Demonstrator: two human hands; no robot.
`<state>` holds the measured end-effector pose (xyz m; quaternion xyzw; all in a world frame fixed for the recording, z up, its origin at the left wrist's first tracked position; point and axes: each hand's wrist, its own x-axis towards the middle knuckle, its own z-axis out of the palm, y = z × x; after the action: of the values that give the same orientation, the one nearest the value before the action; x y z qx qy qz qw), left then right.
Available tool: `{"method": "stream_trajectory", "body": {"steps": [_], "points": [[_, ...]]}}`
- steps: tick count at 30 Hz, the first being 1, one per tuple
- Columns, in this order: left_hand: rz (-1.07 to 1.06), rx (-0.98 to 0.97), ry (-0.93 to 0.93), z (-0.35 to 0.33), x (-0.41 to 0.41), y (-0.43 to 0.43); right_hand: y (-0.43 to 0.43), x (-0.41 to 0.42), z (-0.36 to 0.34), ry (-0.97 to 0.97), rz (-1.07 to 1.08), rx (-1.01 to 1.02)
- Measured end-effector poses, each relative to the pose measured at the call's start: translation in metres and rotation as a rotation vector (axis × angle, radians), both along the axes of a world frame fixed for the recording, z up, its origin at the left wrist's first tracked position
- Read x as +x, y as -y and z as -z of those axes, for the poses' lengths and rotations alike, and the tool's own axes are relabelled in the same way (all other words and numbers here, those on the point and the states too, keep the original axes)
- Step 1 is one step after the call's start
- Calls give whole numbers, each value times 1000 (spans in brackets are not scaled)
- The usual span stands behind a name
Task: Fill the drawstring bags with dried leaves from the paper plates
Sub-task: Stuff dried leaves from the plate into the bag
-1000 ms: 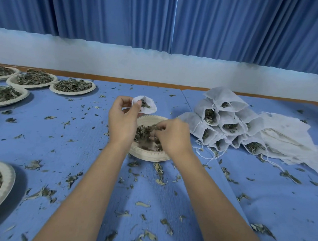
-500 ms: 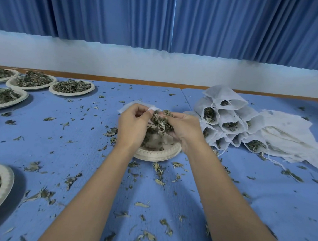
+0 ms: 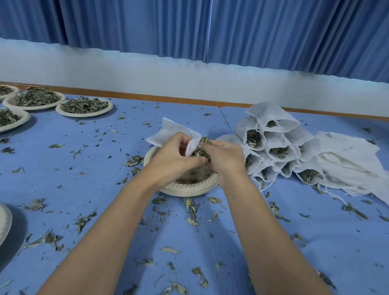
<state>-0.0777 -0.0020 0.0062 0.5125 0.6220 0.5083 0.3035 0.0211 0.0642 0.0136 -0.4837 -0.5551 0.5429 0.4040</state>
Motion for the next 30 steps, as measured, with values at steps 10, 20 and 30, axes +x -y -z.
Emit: {"method": "stream_trajectory", "body": {"steps": [10, 20, 30], "points": [[-229, 116, -70, 7, -3, -6, 14, -13, -1, -68, -56, -14], [-309, 135, -52, 10, -6, -7, 24, -18, -8, 32, -138, 19], [-323, 223, -212, 9, -2, -7, 28, -23, 5, 30, 34, 243]]}}
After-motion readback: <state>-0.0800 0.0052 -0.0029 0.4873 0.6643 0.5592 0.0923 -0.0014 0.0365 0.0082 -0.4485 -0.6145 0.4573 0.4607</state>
